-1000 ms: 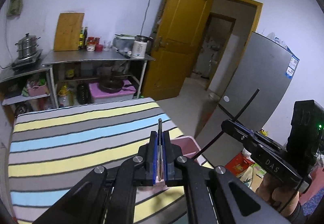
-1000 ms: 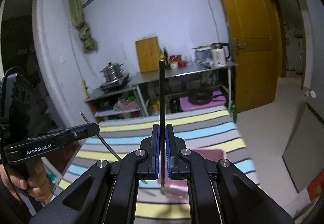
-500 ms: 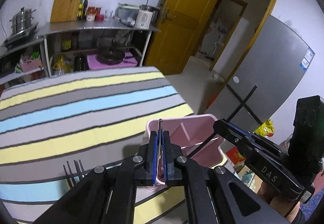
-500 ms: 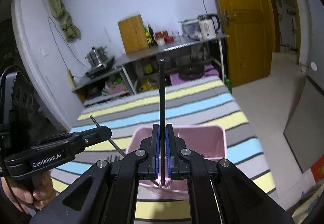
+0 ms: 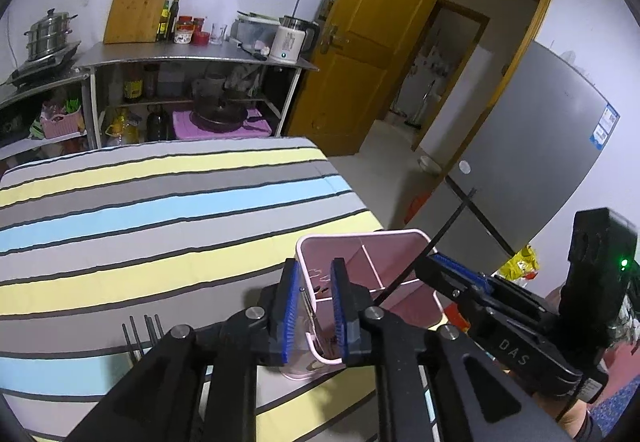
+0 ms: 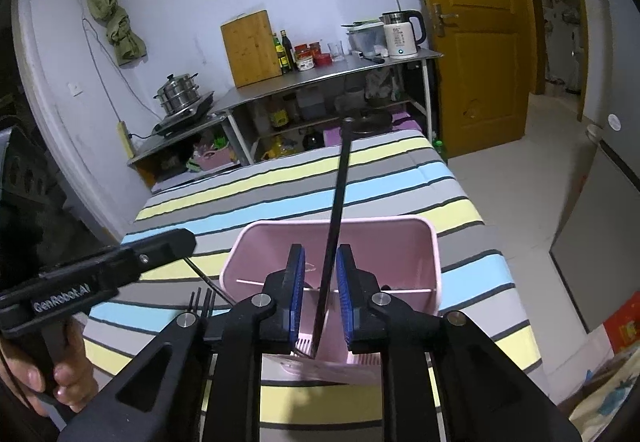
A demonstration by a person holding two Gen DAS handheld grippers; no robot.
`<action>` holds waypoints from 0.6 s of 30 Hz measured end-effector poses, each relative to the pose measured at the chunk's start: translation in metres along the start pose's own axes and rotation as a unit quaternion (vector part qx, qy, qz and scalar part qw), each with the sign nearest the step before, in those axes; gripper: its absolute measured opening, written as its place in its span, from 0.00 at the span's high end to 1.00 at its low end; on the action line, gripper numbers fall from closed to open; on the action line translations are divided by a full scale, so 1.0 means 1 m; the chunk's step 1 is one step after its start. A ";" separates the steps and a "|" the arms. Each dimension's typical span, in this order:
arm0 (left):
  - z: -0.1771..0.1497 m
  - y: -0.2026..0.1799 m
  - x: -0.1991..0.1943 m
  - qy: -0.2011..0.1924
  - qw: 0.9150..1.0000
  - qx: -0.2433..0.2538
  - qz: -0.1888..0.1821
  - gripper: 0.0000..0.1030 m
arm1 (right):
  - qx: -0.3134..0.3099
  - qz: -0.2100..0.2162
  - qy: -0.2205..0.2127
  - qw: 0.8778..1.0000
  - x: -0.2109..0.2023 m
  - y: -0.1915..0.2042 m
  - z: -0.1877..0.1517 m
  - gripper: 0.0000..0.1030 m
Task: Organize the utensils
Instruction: 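Lift and carry the skewer with the left tool while the right tool carries the chopstick to the pink holder, then open the left tool over the pink holder while the right tool releases its chopstick into it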
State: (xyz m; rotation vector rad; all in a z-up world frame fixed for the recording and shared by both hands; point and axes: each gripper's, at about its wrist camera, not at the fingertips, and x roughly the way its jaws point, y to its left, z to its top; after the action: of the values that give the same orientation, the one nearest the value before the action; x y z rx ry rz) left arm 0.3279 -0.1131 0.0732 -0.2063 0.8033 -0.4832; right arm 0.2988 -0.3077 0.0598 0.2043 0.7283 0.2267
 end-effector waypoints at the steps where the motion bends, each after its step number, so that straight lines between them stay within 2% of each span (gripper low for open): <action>1: -0.001 -0.001 -0.005 -0.005 1.000 0.001 0.000 0.85 | -0.001 -0.001 -0.002 1.000 -0.002 0.000 0.000 0.83; 6: 0.000 -0.005 -0.026 -0.021 1.000 0.004 0.000 0.84 | -0.013 -0.004 -0.015 1.000 -0.017 0.005 -0.003 0.76; 18: -0.027 -0.004 -0.089 -0.062 0.998 0.008 0.009 0.84 | -0.034 -0.001 -0.051 0.998 -0.064 0.023 -0.018 0.76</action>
State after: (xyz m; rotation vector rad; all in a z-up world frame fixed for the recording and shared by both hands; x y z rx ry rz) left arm 0.2540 -0.0728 0.1128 -0.2119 0.6789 -0.4546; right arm 0.2378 -0.3014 0.0933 0.1491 0.6175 0.2379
